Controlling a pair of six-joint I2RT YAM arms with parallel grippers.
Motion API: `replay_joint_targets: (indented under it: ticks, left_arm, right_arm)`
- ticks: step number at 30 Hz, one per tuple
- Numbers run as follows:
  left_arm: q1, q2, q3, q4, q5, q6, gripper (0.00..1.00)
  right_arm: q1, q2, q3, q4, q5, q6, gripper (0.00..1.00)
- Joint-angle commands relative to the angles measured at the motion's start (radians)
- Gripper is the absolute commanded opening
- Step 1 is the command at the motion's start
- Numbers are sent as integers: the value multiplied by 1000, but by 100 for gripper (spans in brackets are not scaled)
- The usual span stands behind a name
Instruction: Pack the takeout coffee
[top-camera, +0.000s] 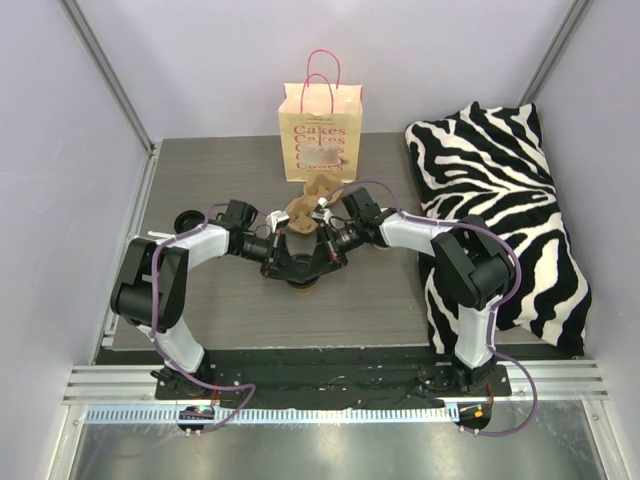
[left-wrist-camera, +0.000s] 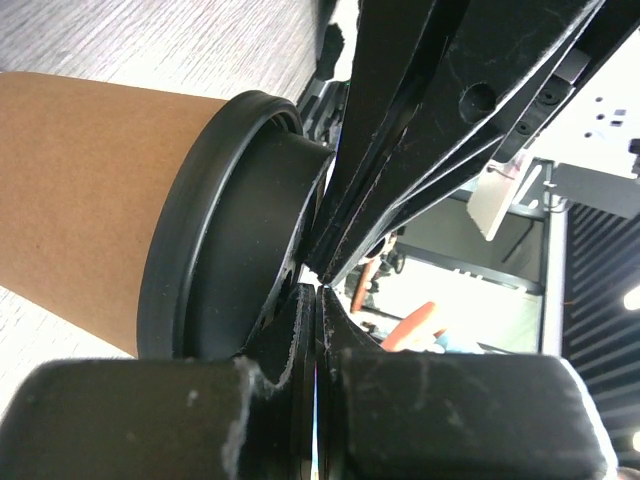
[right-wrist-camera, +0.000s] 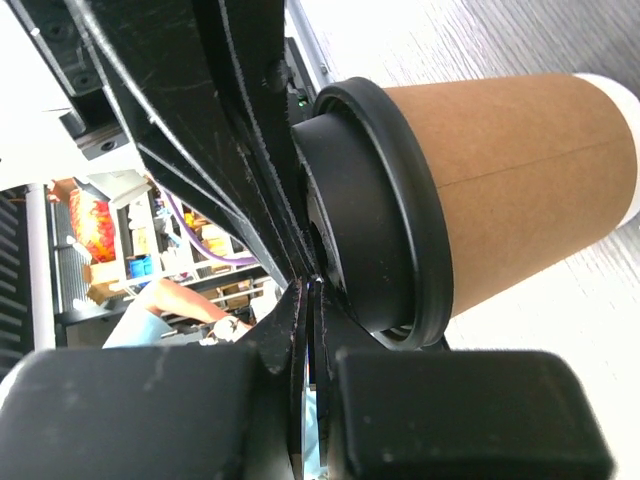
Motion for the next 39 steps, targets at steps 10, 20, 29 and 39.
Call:
replay_joint_targets:
  ticks: [10,20,29,39]
  left_arm:
    - [41,95,-6,48,-284,75,0]
    - [41,114,-19,64,-298,106,0]
    - [18,-159,58,-33,-253,158,0]
    - [-179,-409,219,-341,-799,466,3]
  right_arm:
    - [0,124,13,-5,259,-132,4]
    - [-2,141,3,-12,284,-200,2]
    - [17,59,54,-18,214,-146,4]
    - [12,105,43,1,215,-106,4]
